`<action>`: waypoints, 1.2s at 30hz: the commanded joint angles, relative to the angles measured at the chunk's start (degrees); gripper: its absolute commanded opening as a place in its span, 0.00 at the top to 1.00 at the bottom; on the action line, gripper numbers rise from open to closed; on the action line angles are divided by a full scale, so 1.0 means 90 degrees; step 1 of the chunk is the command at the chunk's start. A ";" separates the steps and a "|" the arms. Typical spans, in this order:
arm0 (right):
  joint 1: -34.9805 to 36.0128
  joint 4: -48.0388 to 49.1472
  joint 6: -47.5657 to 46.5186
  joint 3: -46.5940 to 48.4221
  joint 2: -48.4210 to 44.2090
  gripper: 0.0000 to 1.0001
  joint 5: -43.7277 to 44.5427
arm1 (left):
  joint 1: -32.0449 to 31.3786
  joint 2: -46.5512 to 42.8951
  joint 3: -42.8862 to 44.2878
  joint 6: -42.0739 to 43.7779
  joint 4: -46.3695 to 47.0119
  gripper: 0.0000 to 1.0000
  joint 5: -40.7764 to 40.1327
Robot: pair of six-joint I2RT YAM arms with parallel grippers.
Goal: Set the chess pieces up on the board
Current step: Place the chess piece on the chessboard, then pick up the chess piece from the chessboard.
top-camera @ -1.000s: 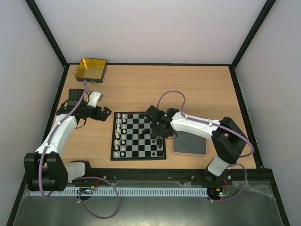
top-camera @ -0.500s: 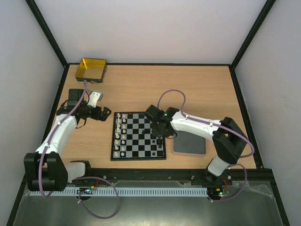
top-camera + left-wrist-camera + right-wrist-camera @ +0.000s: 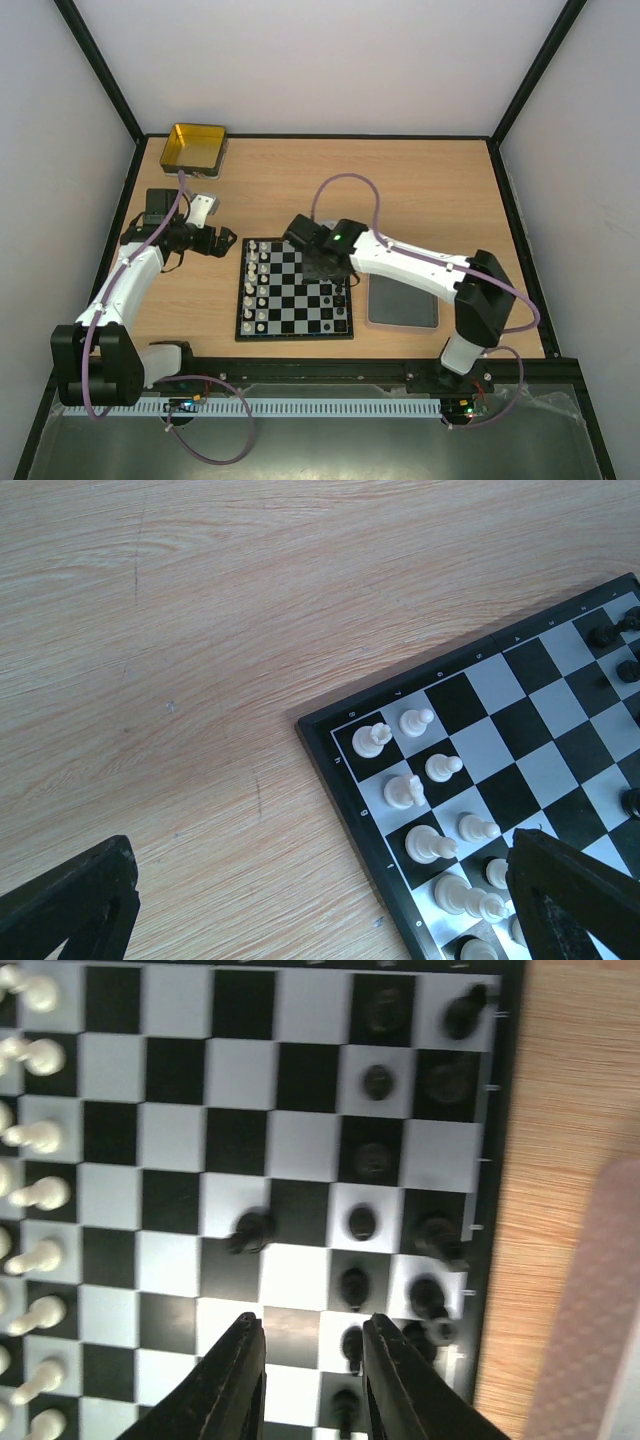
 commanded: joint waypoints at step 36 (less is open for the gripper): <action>0.0038 0.0406 -0.0310 0.0905 0.1697 0.72 -0.0314 | -0.0035 -0.0046 0.0070 0.0031 -0.0113 0.01 0.0062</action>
